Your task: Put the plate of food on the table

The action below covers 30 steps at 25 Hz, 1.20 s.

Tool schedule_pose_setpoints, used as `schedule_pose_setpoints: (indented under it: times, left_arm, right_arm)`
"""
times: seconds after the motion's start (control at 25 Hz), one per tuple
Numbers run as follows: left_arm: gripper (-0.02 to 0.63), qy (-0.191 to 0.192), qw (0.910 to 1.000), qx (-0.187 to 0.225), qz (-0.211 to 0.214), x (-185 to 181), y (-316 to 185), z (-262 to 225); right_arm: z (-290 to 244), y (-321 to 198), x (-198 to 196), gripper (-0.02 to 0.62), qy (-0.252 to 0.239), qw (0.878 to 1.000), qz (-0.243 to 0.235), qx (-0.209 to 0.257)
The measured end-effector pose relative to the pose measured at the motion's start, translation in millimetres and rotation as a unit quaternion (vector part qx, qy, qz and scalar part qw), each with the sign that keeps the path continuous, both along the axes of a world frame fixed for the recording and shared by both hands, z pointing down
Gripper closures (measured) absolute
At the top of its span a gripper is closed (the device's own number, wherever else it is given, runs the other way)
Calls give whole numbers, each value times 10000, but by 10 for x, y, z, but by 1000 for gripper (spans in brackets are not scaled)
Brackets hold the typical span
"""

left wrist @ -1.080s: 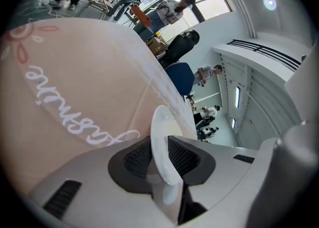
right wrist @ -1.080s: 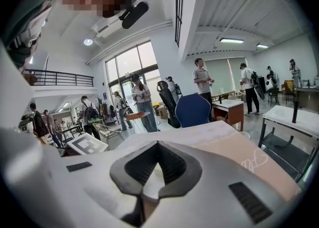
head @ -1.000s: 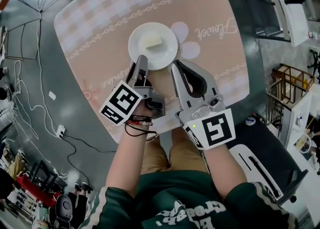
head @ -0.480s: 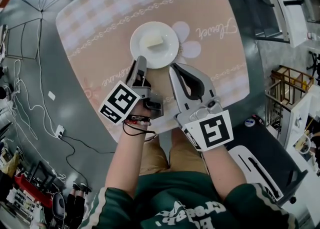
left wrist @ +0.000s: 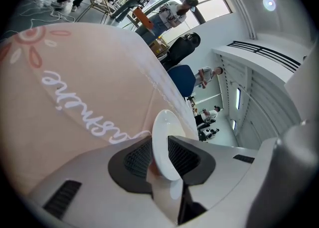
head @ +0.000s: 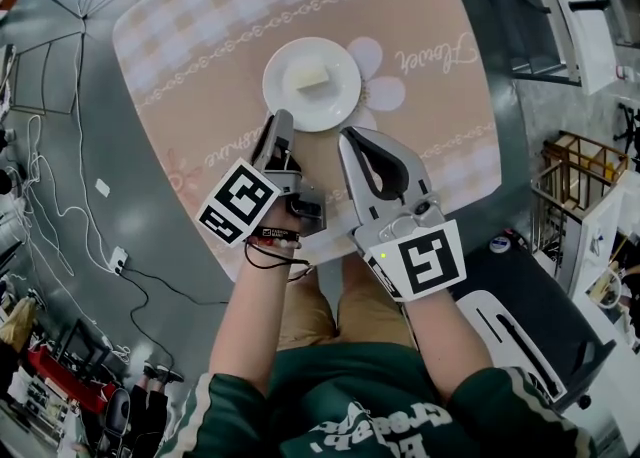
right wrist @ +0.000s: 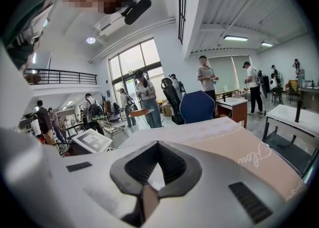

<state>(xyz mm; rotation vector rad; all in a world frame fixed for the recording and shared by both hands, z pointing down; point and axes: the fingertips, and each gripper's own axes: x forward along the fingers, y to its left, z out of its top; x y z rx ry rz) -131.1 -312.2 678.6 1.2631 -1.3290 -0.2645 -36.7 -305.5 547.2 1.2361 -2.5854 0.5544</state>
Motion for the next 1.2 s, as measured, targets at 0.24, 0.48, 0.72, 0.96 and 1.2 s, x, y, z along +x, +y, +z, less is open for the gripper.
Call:
schedule_pose_setpoints:
  times: [0.24, 0.48, 0.72, 0.96, 1.2]
  left_arm:
    - [512, -6, 10000, 19, -28, -22, 36, -17]
    - [512, -45, 10000, 69, -26, -32, 61, -47]
    - [512, -62, 9999, 96, -24, -17, 110, -56]
    - [512, -107, 9999, 120, 18, 7, 148, -89]
    - [536, -163, 9996, 236, 45, 21, 177, -191]
  right_arm:
    - [18, 43, 3, 580, -2, 10000, 9, -24]
    - [41, 98, -3, 580, 13, 10000, -9, -31]
    - [55, 153, 18, 580, 34, 10000, -30, -34]
    - [21, 192, 51, 580, 38, 10000, -12, -8]
    - [-60, 242, 88, 580, 27, 10000, 8, 55]
